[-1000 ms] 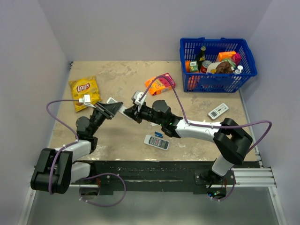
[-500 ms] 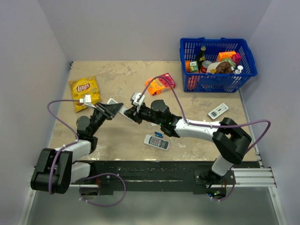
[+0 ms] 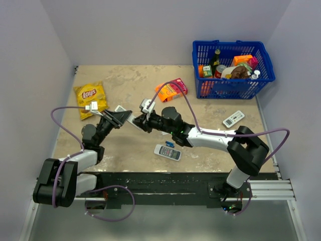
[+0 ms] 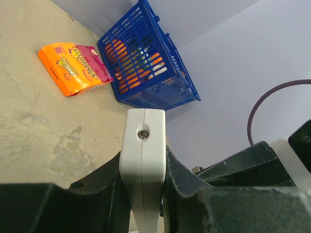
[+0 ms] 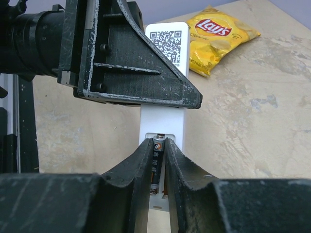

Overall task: Load the batteries into the remote control
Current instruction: Load the battery into the remote control.

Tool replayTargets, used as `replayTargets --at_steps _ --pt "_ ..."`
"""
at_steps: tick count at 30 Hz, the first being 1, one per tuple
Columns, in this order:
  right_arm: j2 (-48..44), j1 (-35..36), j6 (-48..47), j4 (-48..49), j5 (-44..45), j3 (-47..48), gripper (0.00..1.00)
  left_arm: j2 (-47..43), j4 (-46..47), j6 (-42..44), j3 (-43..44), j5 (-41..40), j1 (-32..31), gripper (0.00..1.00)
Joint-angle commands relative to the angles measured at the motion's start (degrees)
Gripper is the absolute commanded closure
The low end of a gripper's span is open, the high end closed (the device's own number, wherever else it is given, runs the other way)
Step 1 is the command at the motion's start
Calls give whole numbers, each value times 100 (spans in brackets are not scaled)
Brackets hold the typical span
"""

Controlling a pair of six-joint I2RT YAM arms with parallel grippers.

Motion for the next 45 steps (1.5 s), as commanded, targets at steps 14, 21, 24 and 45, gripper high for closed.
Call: replayTargets --at_steps 14,21,24,45 --pt "132 -23 218 -159 -785 246 76 209 1131 -194 251 472 -20 100" --pt "141 -23 183 -220 -882 272 74 226 1104 -177 312 516 -20 100" --pt "133 -15 183 -238 -891 281 73 209 1087 -177 339 525 -20 100" --pt "18 -23 166 -220 -513 184 49 463 1772 -502 242 674 -11 100"
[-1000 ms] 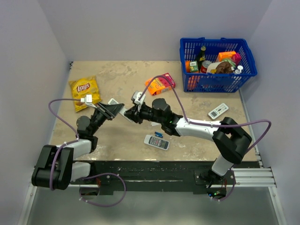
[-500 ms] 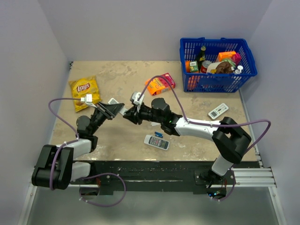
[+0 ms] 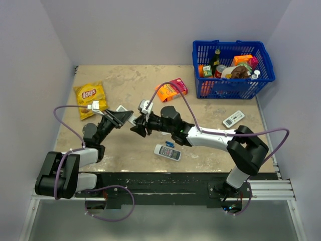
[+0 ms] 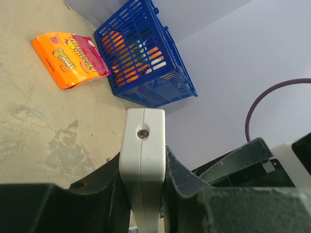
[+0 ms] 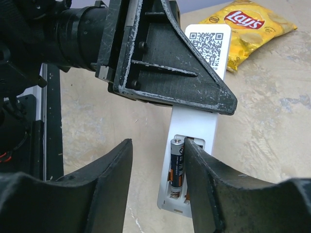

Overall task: Load the batteries into the remote control
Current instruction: Load the battery into the remote control.

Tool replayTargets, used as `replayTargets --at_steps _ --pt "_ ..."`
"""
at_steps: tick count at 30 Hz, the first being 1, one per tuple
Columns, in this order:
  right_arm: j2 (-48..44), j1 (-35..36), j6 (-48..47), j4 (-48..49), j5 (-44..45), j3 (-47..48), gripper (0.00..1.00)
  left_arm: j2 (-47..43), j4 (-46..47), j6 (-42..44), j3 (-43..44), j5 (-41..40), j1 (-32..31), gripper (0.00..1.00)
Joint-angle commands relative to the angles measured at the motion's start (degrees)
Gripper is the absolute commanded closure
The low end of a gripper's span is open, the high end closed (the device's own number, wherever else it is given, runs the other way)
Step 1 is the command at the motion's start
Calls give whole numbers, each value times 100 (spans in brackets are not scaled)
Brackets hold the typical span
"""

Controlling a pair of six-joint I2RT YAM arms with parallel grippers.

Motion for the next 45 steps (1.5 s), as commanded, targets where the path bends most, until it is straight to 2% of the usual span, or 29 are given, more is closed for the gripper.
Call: replayTargets --at_steps 1,3,9,19,21,27,34,38,45 --pt "-27 3 -29 9 175 90 48 29 1462 -303 181 445 -40 100" --pt "-71 12 -29 -26 193 90 41 37 1479 -312 172 445 -40 100" --pt "-221 12 -29 -26 290 20 29 29 1515 -321 163 471 -40 100" --pt "-625 12 6 -114 299 -15 25 20 1550 -338 181 550 -40 100" --pt "-862 12 33 -192 316 -7 20 20 1559 -338 181 559 -40 100" --pt "-1336 12 287 -702 763 125 14 11 1567 -330 190 612 -40 100" --pt "-1363 12 1498 -1361 1721 389 9 -85 1664 -295 234 699 -40 100" --pt "-1337 3 2220 -1783 1898 451 8 -226 1690 -145 251 717 -40 100" --pt "-1249 -6 3388 -1450 1916 205 11 -288 2015 -127 216 673 -40 100"
